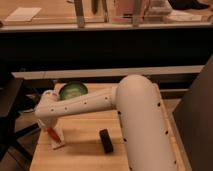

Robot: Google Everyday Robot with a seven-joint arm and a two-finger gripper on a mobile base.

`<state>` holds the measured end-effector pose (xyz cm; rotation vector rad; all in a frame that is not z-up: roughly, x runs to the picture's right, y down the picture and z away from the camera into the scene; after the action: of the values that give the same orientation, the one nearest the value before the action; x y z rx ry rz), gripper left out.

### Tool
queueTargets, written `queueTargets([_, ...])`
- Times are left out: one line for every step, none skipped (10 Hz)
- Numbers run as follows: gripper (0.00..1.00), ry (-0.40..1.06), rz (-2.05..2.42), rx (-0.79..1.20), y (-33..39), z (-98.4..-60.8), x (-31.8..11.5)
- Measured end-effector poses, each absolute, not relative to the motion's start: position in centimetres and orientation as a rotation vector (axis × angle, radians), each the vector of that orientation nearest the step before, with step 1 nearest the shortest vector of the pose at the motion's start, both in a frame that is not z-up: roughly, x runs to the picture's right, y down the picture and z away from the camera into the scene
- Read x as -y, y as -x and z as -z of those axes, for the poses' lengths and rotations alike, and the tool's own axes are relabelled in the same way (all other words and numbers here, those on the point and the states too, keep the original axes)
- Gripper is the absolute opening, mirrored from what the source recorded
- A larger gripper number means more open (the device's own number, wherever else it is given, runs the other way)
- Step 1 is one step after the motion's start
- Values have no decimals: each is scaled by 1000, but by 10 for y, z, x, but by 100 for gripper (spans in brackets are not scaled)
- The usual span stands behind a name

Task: Place the pepper on the white sponge

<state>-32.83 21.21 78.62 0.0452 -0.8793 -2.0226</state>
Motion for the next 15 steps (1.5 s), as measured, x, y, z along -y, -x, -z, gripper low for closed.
queueTargets([12,-46,2024,881,329,-786,-212])
queueTargets([12,-48,2027,883,329,-786,-212])
queueTargets([12,-49,2030,886,329,-786,-213])
queueTargets([14,-51,2032,887,329,-786,-213])
queueTargets([17,-51,2034,889,329,-785,-213])
queueTargets([17,-54,2037,891,330,-785,-213])
queueTargets([17,-55,2040,893,330,-785,-213])
queueTargets([17,-57,2043,895,330,-785,-214])
queueTargets([17,-58,2045,897,330,-785,-214])
queueTargets([17,-60,2049,899,330,-784,-214])
queueTargets([17,-61,2051,901,331,-784,-214])
queueTargets([18,-63,2054,903,331,-784,-215])
queueTargets([22,-65,2056,906,331,-784,-215])
queueTargets([24,-66,2059,908,331,-783,-215])
queueTargets([24,-67,2061,911,331,-783,-216])
